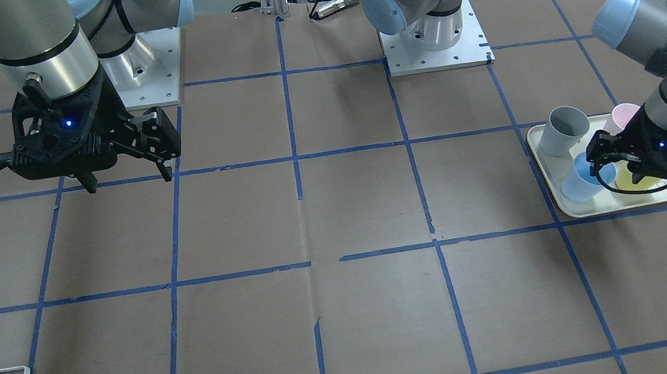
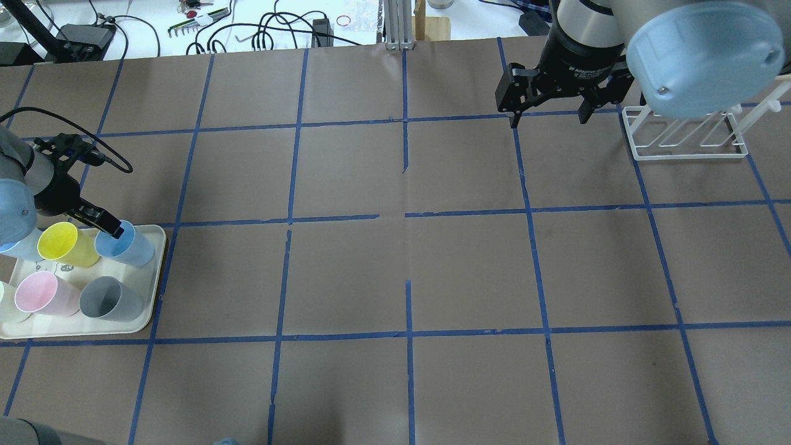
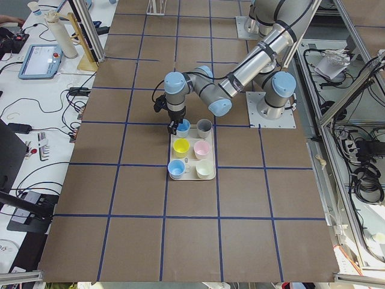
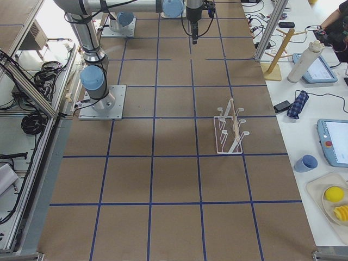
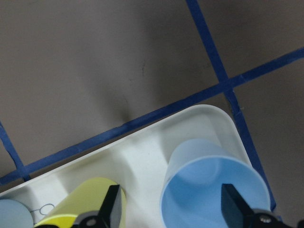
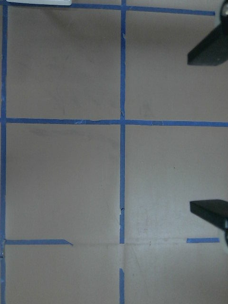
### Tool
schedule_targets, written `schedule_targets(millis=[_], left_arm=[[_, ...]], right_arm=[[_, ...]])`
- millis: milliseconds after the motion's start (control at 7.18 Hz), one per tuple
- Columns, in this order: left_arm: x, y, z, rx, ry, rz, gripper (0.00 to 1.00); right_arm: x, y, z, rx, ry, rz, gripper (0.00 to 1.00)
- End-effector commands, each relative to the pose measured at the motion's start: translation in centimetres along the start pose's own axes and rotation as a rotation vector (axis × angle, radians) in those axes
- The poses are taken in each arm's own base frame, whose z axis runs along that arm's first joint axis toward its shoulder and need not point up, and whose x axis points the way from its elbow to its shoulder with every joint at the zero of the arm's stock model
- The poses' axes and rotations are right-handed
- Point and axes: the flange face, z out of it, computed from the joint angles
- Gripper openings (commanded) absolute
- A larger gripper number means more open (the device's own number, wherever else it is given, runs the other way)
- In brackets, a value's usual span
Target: Transfer IKEA cup to right arm and place on rack
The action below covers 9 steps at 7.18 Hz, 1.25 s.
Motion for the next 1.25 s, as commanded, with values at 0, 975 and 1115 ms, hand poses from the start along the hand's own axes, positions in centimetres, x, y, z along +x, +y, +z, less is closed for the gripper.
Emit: schedule_targets(millis=[0, 975, 1115], left_arm=[[-0.2, -0.1, 0.8, -0.008, 0.012, 0.009, 0.76], [-0.2, -0.6, -0.3, 0.007, -0.005, -0.004, 0.0], [-0.5, -1.5, -2.9, 0.023, -0.048, -0.004, 0.0]], right_arm=[[0.0, 0.0, 0.1, -0.002, 0.0, 0.001, 1.0], [0.4, -0.2, 0.1, 0.0, 0.002, 0.001, 1.0], [1.7, -0.6, 0.1, 0.001, 0.004, -0.037, 1.0]])
